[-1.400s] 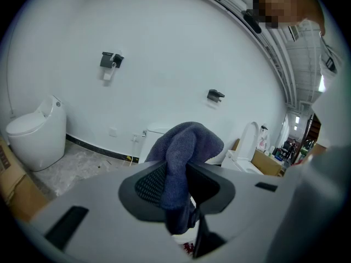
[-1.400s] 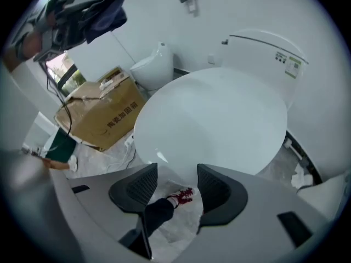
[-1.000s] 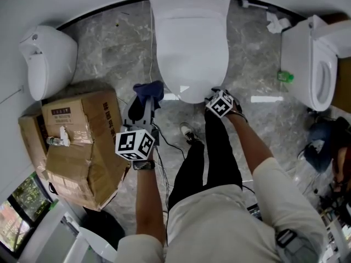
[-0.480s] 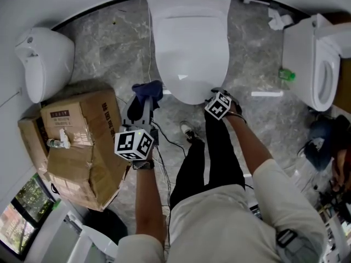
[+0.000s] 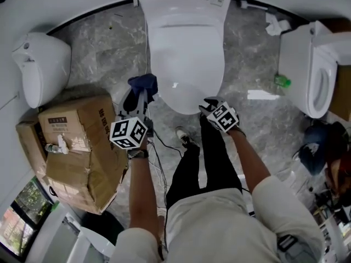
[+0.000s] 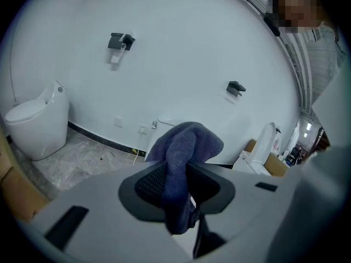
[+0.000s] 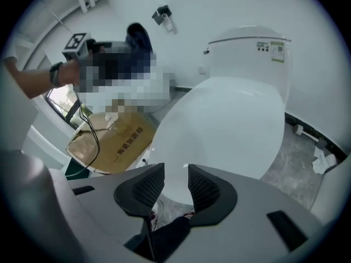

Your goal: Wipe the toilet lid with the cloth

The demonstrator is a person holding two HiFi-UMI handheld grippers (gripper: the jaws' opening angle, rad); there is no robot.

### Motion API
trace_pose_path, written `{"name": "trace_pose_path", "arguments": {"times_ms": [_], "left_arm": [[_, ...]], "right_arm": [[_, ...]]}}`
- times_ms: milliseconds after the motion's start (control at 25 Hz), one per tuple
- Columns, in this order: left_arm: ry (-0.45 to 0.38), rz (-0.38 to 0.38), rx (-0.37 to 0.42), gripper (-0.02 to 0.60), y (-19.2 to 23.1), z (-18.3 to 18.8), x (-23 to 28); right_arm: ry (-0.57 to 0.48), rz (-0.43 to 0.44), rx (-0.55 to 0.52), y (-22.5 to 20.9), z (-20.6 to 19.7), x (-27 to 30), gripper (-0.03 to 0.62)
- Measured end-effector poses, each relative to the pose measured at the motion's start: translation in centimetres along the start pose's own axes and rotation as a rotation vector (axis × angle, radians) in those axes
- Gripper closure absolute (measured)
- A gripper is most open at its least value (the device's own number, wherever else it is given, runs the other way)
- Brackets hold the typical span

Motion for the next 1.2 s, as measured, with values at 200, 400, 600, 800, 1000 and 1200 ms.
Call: {"name": "trace_pose_path", "arguments": {"times_ms": [200, 400, 600, 800, 1000, 1200], "left_arm": [[0.043, 0.011, 0.007, 0.48, 2.0, 0.2, 6.4], [0.098, 0.015, -0.04, 0.48, 5.1, -0.7, 13.2], [0.169, 0.06, -0.051, 0.48, 7.4, -2.0, 18.6], [0.251, 0.104, -0.038, 0.48, 7.9, -3.5, 22.6], [0.302, 0.157, -0.032, 0.48, 7.7, -5.0, 25.3], [0.309, 0.246, 0.035, 0.48, 6.6, -4.8, 26.7]], "right_arm": [[-0.118, -0.045, -0.029, -2.1, 4.5, -4.6, 0.53], [-0.21, -0.075, -0.029, -5.1, 8.4, -8.6, 0.543], [-0.298, -0.155, 0.008, -9.6, 11.7, -12.5, 0.545], [-0.34, -0.175, 0.04, -13.1, 12.9, -14.8, 0.546], [-0.355, -0.19, 0.09, -14.9, 12.0, -15.8, 0.548], [-0.363, -0.213, 0.158, -16.1, 10.0, -16.3, 0.548]]}}
Point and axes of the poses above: the fingertips, and each gripper's own axes: x forward along the fingers, y to its left, z out of its top, the point moved 1 cm from there along -x, backward along the fingers, and after that the axes turned 5 degrees about -x, right-handed, at the moved point
